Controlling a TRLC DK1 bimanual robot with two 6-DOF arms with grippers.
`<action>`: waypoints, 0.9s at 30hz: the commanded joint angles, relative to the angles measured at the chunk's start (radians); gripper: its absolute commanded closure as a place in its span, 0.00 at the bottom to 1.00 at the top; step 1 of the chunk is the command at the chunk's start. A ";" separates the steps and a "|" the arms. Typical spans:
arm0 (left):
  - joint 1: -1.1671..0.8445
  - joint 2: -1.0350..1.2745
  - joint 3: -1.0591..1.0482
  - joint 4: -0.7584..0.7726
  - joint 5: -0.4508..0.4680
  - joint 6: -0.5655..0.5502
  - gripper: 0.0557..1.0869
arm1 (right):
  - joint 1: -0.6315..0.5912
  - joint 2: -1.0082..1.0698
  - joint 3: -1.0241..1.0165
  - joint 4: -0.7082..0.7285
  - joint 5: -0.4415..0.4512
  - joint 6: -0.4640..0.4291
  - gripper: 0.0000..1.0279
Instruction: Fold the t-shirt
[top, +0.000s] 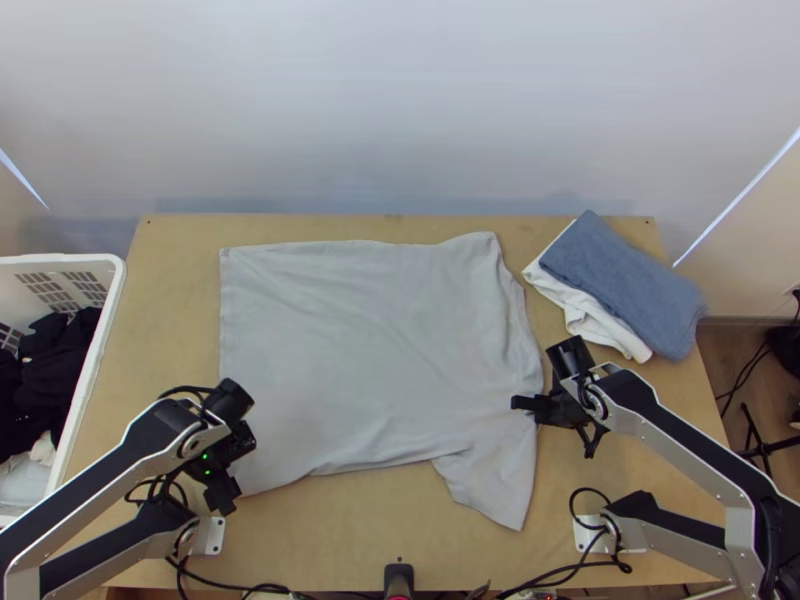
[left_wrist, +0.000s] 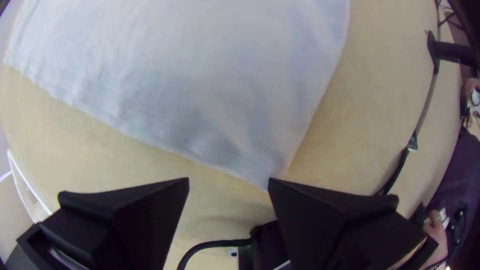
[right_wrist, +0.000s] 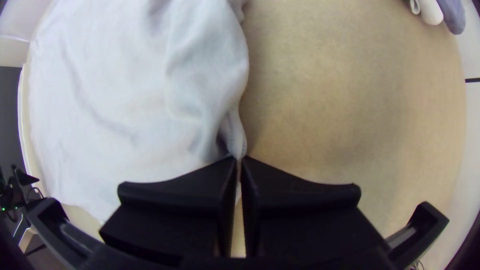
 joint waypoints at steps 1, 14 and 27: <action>-0.116 0.014 0.018 -0.020 0.007 0.006 0.39 | 0.000 0.001 0.001 -0.001 0.015 0.004 0.97; -0.191 0.121 0.068 -0.088 0.045 -0.018 0.10 | 0.000 -0.019 -0.002 -0.002 0.027 0.001 0.97; -0.248 0.107 -0.027 -0.007 -0.053 -0.001 0.10 | -0.018 -0.031 -0.011 -0.005 0.029 -0.008 0.97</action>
